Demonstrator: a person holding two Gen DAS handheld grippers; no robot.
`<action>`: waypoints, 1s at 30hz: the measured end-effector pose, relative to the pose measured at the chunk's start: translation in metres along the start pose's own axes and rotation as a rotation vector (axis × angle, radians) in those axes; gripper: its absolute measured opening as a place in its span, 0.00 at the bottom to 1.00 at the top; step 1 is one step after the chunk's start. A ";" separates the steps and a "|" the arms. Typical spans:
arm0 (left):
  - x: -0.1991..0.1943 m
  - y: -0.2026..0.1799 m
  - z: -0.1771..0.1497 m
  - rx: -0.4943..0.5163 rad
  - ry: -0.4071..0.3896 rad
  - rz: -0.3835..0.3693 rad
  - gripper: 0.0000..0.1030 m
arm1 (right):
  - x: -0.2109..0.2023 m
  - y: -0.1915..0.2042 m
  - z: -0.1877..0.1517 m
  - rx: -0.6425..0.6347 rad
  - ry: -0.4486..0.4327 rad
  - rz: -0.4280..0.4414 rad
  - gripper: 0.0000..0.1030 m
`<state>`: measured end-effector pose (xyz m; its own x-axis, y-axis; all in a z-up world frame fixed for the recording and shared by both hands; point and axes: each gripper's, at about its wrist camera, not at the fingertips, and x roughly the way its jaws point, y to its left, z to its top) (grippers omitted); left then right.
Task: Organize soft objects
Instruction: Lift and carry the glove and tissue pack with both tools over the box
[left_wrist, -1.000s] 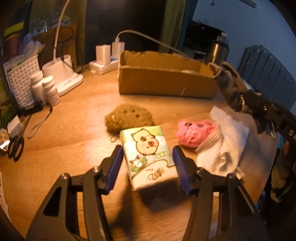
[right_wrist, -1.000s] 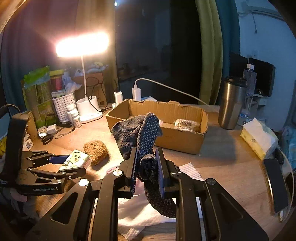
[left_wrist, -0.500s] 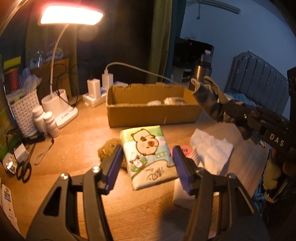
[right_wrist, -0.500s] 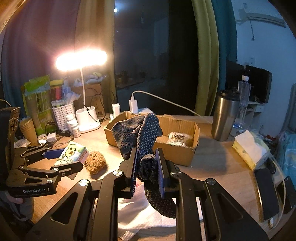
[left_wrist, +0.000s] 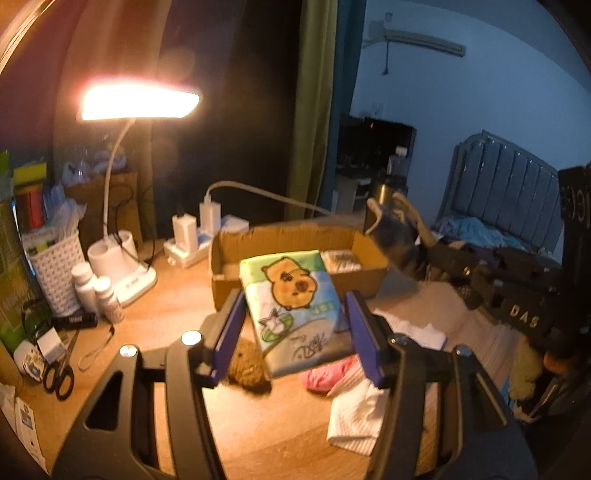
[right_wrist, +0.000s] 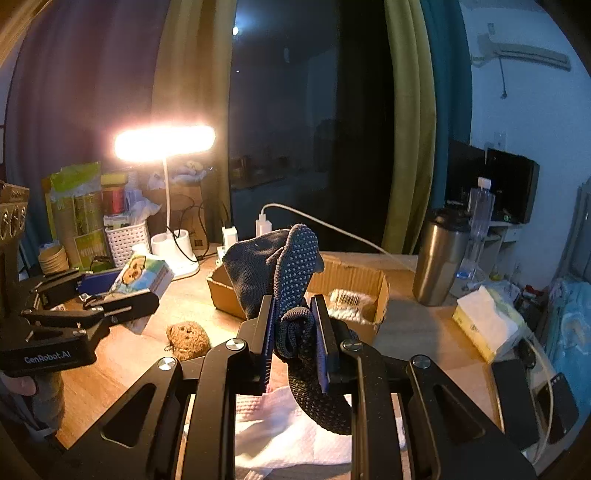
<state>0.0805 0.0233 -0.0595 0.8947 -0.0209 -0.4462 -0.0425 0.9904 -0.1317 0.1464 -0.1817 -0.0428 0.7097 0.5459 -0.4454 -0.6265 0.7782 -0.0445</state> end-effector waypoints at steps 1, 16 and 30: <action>-0.001 0.000 0.003 0.001 -0.011 -0.002 0.55 | -0.001 0.000 0.002 -0.002 -0.004 -0.001 0.20; -0.010 -0.002 0.040 0.008 -0.122 0.016 0.55 | -0.008 0.003 0.029 -0.029 -0.067 -0.016 0.20; -0.001 0.009 0.062 0.007 -0.179 -0.015 0.55 | 0.003 0.005 0.051 -0.027 -0.101 -0.035 0.20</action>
<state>0.1067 0.0409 -0.0051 0.9600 -0.0115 -0.2796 -0.0262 0.9911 -0.1309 0.1616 -0.1609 0.0012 0.7590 0.5482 -0.3511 -0.6085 0.7892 -0.0832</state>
